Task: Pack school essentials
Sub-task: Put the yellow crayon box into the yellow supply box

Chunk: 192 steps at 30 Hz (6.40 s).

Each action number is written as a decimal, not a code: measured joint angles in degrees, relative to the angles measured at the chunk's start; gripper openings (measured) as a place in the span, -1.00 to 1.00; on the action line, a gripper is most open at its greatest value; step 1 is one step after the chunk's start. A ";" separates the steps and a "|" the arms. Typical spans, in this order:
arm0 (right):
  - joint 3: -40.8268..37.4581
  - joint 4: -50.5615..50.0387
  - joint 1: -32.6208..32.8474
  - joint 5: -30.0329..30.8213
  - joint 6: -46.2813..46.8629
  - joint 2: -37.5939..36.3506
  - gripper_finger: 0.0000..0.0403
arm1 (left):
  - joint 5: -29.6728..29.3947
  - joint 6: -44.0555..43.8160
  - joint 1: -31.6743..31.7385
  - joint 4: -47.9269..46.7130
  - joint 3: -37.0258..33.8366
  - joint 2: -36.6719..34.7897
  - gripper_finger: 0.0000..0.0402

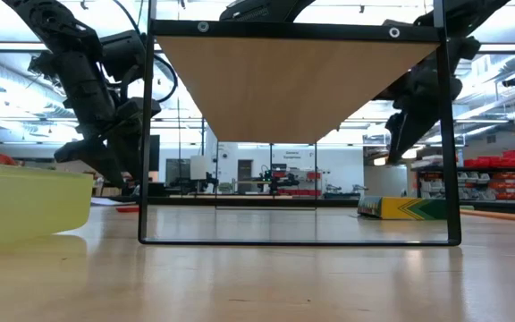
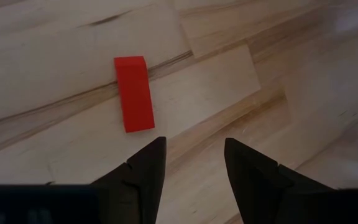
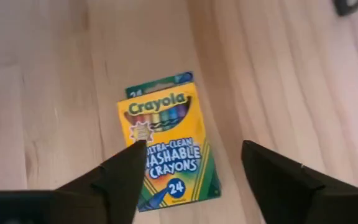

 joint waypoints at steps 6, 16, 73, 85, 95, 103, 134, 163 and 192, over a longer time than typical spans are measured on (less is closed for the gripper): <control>0.00 -0.16 1.84 2.49 -2.60 3.90 0.90 | -0.02 0.02 0.00 0.01 0.00 0.00 -0.14; 0.00 0.45 5.05 4.75 -9.60 9.81 0.93 | -0.04 -0.34 0.00 0.00 0.00 -0.02 -0.14; -0.17 -4.55 8.82 9.65 -2.08 10.90 0.65 | -0.28 7.47 0.52 -8.54 7.82 -5.42 -0.16; -0.07 -7.88 7.88 19.75 18.78 -2.57 0.65 | -6.14 15.88 0.66 -11.76 20.42 -7.15 -0.17; 5.59 -7.61 -0.03 32.66 22.11 -4.62 0.65 | -22.60 21.15 0.66 -13.22 29.79 -7.16 -0.17; 14.89 -7.27 -5.43 34.69 15.09 -4.64 0.65 | -20.05 21.05 0.15 -5.83 30.62 -7.07 -0.11; 32.85 10.47 15.22 31.37 16.43 1.28 0.65 | -15.34 19.16 -11.82 15.54 30.96 -3.88 0.34; 32.76 26.94 23.14 55.42 12.41 10.63 0.65 | -31.25 42.25 -16.94 47.98 30.60 10.15 0.49; 32.76 29.80 22.84 51.29 7.08 12.78 0.65 | -30.12 44.00 -14.51 62.58 30.69 17.22 0.46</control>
